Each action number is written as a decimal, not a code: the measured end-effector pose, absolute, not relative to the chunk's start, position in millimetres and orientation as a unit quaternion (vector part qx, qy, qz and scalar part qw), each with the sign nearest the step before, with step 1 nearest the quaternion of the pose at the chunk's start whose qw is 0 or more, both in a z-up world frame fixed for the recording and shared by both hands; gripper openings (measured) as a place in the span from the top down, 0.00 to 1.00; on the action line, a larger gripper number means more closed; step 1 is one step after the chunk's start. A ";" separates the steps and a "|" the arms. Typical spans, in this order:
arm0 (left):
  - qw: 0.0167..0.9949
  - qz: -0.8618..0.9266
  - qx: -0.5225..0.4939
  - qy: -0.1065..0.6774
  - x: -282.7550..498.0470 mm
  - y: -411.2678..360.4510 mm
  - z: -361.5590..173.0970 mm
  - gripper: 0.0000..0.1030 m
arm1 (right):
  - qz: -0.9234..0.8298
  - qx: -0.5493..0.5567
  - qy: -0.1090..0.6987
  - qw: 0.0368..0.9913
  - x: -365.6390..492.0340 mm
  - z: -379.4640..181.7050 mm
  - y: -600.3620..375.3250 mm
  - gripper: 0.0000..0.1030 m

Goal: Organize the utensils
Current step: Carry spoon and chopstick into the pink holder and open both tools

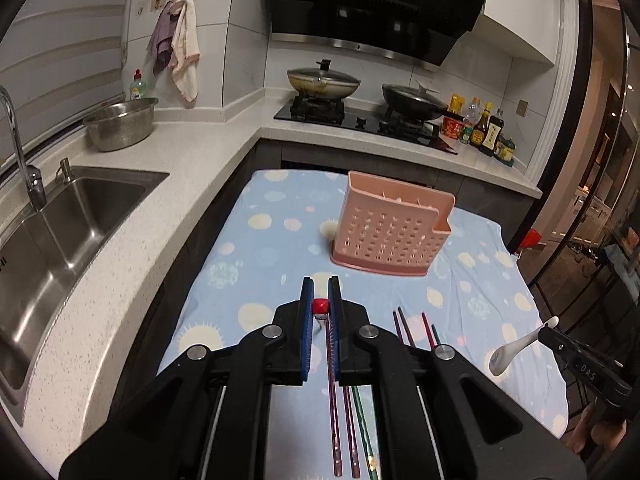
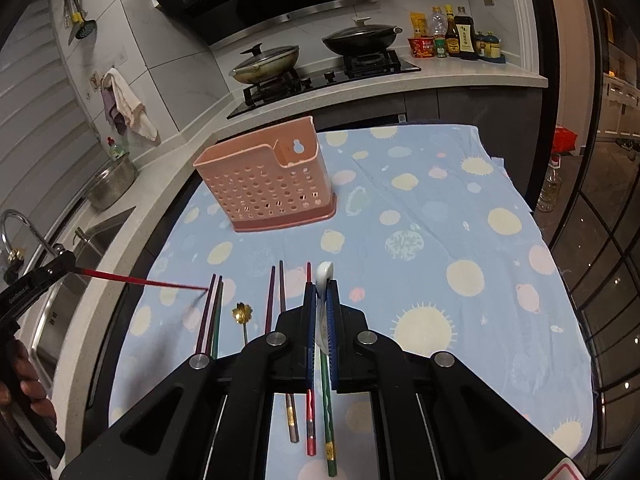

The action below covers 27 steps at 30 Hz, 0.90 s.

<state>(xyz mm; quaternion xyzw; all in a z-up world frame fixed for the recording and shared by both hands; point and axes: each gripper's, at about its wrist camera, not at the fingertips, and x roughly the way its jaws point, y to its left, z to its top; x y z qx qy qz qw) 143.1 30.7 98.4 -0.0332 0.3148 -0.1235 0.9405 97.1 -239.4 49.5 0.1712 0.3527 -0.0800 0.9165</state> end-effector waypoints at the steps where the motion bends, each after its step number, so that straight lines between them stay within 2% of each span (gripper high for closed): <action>1: 0.943 -0.124 -0.032 0.307 149.1 29.6 105.5 0.93 | -0.079 0.171 0.348 0.918 103.1 53.7 -241.2 0.95; 20: 0.974 -0.169 -0.049 0.142 257.4 -17.8 248.3 0.93 | -0.028 0.211 0.279 0.936 260.4 117.5 -271.6 0.95; 23: 0.975 -0.172 -0.056 0.131 282.8 -27.5 254.4 0.93 | -0.030 0.219 0.281 0.934 284.4 114.6 -275.5 0.95; 27: 0.972 -0.167 -0.062 0.150 317.5 -39.8 231.6 0.93 | -0.038 0.219 0.295 0.929 309.6 98.0 -279.6 0.95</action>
